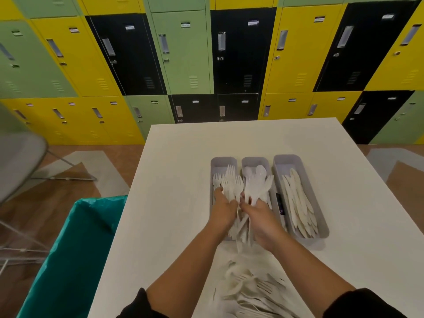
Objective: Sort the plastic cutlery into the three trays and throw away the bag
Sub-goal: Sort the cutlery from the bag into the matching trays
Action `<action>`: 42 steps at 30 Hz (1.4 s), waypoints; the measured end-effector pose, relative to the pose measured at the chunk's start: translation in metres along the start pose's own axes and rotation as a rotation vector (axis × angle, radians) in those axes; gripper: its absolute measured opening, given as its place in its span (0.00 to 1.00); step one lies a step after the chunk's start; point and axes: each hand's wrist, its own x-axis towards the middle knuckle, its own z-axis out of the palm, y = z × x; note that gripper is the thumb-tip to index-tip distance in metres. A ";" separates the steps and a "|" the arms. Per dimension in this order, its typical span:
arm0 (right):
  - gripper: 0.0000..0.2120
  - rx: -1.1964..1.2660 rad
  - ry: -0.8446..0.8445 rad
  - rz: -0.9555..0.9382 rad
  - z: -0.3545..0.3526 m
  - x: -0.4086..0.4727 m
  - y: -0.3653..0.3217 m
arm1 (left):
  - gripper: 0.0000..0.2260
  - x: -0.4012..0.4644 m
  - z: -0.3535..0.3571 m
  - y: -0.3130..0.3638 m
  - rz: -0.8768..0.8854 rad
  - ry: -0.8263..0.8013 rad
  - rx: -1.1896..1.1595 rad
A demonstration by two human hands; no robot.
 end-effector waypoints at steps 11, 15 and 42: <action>0.16 -0.199 0.091 -0.015 0.045 0.051 -0.017 | 0.18 0.034 -0.022 0.005 0.134 0.049 0.096; 0.15 -0.170 0.078 -0.020 0.052 0.056 -0.017 | 0.16 0.045 -0.021 -0.001 0.146 0.043 0.157; 0.14 -0.746 -0.157 -0.284 -0.028 -0.094 0.033 | 0.06 -0.097 -0.025 -0.025 0.700 -0.234 0.695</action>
